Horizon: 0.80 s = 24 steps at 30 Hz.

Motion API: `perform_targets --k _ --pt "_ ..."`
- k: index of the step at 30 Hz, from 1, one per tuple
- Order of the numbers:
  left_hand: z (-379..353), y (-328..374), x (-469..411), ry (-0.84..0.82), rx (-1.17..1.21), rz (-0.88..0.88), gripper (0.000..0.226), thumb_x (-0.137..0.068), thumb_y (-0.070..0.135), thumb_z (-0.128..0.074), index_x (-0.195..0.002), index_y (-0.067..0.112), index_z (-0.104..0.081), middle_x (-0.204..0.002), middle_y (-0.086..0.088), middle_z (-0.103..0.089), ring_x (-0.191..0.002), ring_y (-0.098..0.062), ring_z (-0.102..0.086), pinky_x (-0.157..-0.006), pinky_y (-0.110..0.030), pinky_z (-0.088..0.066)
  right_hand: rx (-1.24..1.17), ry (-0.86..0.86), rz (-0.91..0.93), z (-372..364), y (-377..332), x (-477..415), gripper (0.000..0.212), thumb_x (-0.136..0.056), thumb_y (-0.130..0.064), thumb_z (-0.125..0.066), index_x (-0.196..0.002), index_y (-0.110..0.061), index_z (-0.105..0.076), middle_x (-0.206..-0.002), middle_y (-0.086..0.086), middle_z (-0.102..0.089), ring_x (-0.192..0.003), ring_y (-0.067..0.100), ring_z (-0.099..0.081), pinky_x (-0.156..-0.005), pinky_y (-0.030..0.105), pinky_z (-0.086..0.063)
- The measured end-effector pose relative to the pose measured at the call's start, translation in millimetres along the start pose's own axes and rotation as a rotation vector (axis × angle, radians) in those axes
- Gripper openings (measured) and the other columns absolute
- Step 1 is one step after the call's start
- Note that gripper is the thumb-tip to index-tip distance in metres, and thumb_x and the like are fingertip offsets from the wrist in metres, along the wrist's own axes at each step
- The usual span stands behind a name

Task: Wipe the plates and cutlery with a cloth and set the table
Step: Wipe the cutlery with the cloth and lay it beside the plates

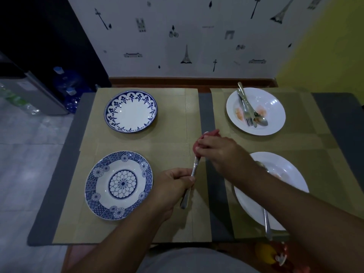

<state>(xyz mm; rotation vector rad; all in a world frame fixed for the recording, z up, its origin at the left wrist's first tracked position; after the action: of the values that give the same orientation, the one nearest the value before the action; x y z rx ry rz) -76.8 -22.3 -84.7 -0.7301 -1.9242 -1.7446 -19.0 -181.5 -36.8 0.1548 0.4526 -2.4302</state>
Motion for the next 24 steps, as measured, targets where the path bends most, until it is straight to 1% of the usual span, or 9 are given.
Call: perform_targets --k 3,5,8,11,16,19,21,23,24 --pt "1.3 -0.5 1.7 0.029 -0.019 -0.034 0.017 -0.091 -0.003 -0.064 -0.091 0.009 -0.075 -0.065 0.004 -0.070 -0.064 -0.007 -0.063 -0.057 -0.016 -0.049 -0.011 -0.044 0.145 -1.8 -21.2 15.6 0.035 -0.075 -0.002 -0.076 -0.108 -0.010 -0.073 -0.115 0.011 -0.070 -0.107 0.025 -0.065 -0.093 0.039 -0.054" --pt "2.6 -1.7 4.6 0.038 -0.036 -0.043 0.018 -0.091 -0.003 -0.064 -0.091 0.011 -0.076 -0.067 0.004 -0.071 -0.065 -0.006 -0.063 -0.059 -0.017 -0.051 -0.015 -0.056 0.170 -1.6 -22.6 13.7 0.033 -0.075 -0.004 -0.075 -0.106 -0.010 -0.074 -0.112 0.011 -0.071 -0.105 0.025 -0.066 -0.092 0.035 -0.053" --pt "5.2 -3.5 6.8 0.039 -0.046 -0.039 0.019 -0.091 0.001 -0.065 -0.092 0.016 -0.076 -0.072 0.005 -0.073 -0.065 -0.004 -0.065 -0.060 -0.018 -0.052 0.019 -0.020 0.080 -0.4 -1.6 -6.3 0.031 -0.077 -0.002 -0.074 -0.106 -0.012 -0.074 -0.110 0.010 -0.071 -0.102 0.024 -0.066 -0.088 0.035 -0.055" --pt "4.3 -5.4 7.0 0.047 -0.025 -0.020 0.017 -0.091 0.004 -0.066 -0.098 0.015 -0.077 -0.076 0.001 -0.073 -0.070 -0.008 -0.064 -0.061 -0.020 -0.052 0.035 0.019 -0.012 2.9 17.7 -17.8 0.035 -0.074 0.006 -0.077 -0.105 -0.010 -0.075 -0.107 0.011 -0.072 -0.098 0.026 -0.067 -0.087 0.034 -0.053" --pt "1.7 -20.2 7.5 0.119 -0.060 -0.017 0.016 -0.094 0.012 -0.066 -0.097 0.023 -0.076 -0.077 0.003 -0.074 -0.068 -0.005 -0.063 -0.057 -0.019 -0.053 0.021 0.047 -0.087 -0.5 22.0 -13.9 0.032 -0.079 0.003 -0.074 -0.108 -0.011 -0.074 -0.113 0.010 -0.071 -0.103 0.025 -0.066 -0.093 0.029 -0.045" --pt "5.9 -36.3 9.0 0.180 -0.077 -0.009 0.016 -0.095 0.010 -0.064 -0.101 0.019 -0.075 -0.093 -0.008 -0.076 -0.080 -0.016 -0.067 -0.076 -0.032 -0.058 -0.017 0.045 -0.087 -10.2 13.3 -6.9 0.032 -0.078 0.001 -0.075 -0.108 -0.013 -0.075 -0.113 0.009 -0.071 -0.103 0.024 -0.066 -0.093 0.026 -0.043" --pt "13.2 -49.9 7.0 0.228 -0.100 -0.019 0.015 -0.094 0.009 -0.064 -0.102 0.016 -0.076 -0.093 -0.008 -0.077 -0.087 -0.022 -0.071 -0.088 -0.041 -0.058 -0.062 0.032 -0.083 -19.7 7.5 -0.9 0.034 -0.076 0.001 -0.077 -0.107 -0.012 -0.074 -0.112 0.009 -0.072 -0.102 0.025 -0.066 -0.092 0.027 -0.043" --pt "22.9 -62.9 3.9 0.309 -0.102 -0.020 0.013 -0.092 0.009 -0.067 -0.101 0.014 -0.076 -0.090 -0.006 -0.078 -0.089 -0.024 -0.073 -0.087 -0.042 -0.059 -0.116 0.008 -0.089 -31.3 2.9 5.8 0.036 -0.075 0.002 -0.079 -0.108 -0.012 -0.074 -0.113 0.010 -0.071 -0.103 0.026 -0.067 -0.094 0.028 -0.043" --pt "28.4 -69.8 2.1 0.360 -0.085 -0.012 0.012 -0.092 0.008 -0.068 -0.100 0.012 -0.076 -0.089 -0.007 -0.077 -0.085 -0.023 -0.073 -0.081 -0.037 -0.061 -0.138 -0.014 -0.096 -37.7 0.7 9.7 0.038 -0.075 0.002 -0.079 -0.110 -0.013 -0.074 -0.114 0.010 -0.071 -0.104 0.026 -0.066 -0.095 0.029 -0.043"
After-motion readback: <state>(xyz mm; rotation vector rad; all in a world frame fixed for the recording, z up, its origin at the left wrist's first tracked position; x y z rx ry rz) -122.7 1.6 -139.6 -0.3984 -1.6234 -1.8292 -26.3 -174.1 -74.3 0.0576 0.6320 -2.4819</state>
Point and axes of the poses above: each hand's wrist, its own x-axis away from the middle knuckle, its own z-axis out of the back of the hand, y = z × x, the point moved 4 cm from there along -x, towards the middle knuckle
